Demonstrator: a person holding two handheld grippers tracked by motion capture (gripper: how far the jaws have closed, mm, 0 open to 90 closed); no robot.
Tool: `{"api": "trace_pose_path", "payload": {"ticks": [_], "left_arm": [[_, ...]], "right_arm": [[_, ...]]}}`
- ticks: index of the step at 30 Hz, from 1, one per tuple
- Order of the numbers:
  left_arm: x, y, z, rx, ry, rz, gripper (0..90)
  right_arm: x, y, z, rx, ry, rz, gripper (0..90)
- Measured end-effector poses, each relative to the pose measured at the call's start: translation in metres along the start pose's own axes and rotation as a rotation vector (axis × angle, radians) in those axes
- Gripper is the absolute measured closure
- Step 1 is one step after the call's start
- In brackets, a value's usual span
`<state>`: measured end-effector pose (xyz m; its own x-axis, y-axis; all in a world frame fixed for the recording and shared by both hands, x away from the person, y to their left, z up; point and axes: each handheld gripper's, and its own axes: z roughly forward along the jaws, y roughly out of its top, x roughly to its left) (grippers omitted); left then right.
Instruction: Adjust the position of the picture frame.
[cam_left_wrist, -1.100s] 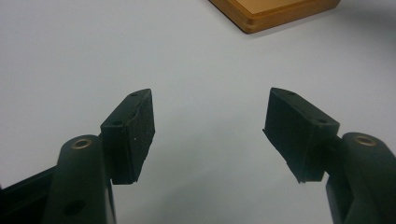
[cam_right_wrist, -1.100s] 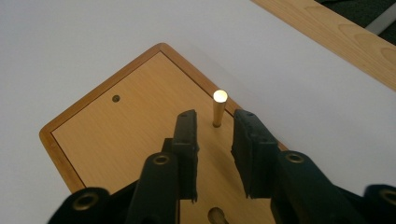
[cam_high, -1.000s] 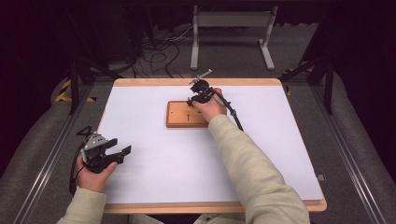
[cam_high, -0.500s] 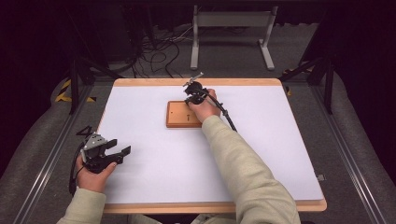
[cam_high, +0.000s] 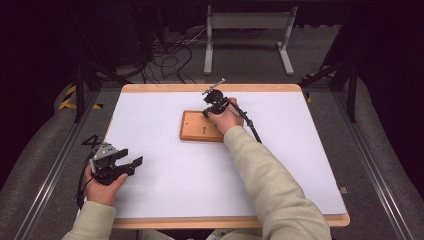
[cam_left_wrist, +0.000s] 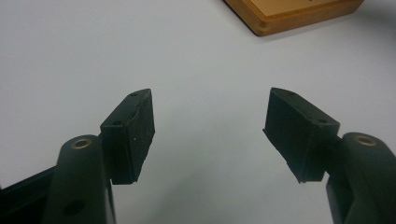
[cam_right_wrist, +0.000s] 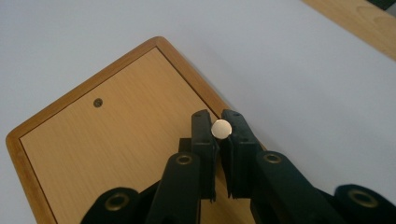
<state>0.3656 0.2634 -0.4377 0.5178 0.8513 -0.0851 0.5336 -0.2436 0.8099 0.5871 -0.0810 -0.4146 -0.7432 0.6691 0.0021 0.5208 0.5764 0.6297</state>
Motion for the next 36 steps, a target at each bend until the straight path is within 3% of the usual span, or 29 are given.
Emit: {"api": "trace_pose_path", "payload": {"ticks": [3, 10, 15, 21, 27, 31, 34, 36], "left_arm": [[-0.003, 0.002, 0.002, -0.001, -0.003, 0.008, 33.4], [-0.010, 0.006, 0.008, 0.004, -0.018, 0.030, 33.4], [-0.015, 0.009, 0.012, 0.007, -0.028, 0.047, 33.4], [-0.022, 0.012, 0.018, 0.018, -0.043, 0.065, 33.4], [-0.026, 0.015, 0.024, 0.022, -0.056, 0.080, 33.3], [-0.029, 0.017, 0.027, 0.028, -0.066, 0.089, 33.3], [-0.031, 0.019, 0.028, 0.026, -0.073, 0.096, 33.4], [-0.032, 0.020, 0.030, 0.021, -0.074, 0.096, 33.4]], "right_arm": [[0.004, -0.007, -0.004, 0.007, 0.032, -0.007, 84.4], [0.018, -0.025, -0.026, 0.025, 0.036, -0.040, 84.4], [0.023, -0.042, -0.040, 0.042, 0.022, -0.009, 84.3], [0.031, -0.063, -0.058, 0.047, 0.043, 0.020, 84.2], [0.040, -0.082, -0.070, 0.052, 0.015, 0.007, 84.1], [0.039, -0.092, -0.072, 0.034, 0.014, 0.014, 83.6], [0.036, -0.098, -0.076, -0.003, 0.041, 0.008, 80.0], [0.034, -0.103, -0.084, -0.030, 0.057, 0.029, 75.2]]}}
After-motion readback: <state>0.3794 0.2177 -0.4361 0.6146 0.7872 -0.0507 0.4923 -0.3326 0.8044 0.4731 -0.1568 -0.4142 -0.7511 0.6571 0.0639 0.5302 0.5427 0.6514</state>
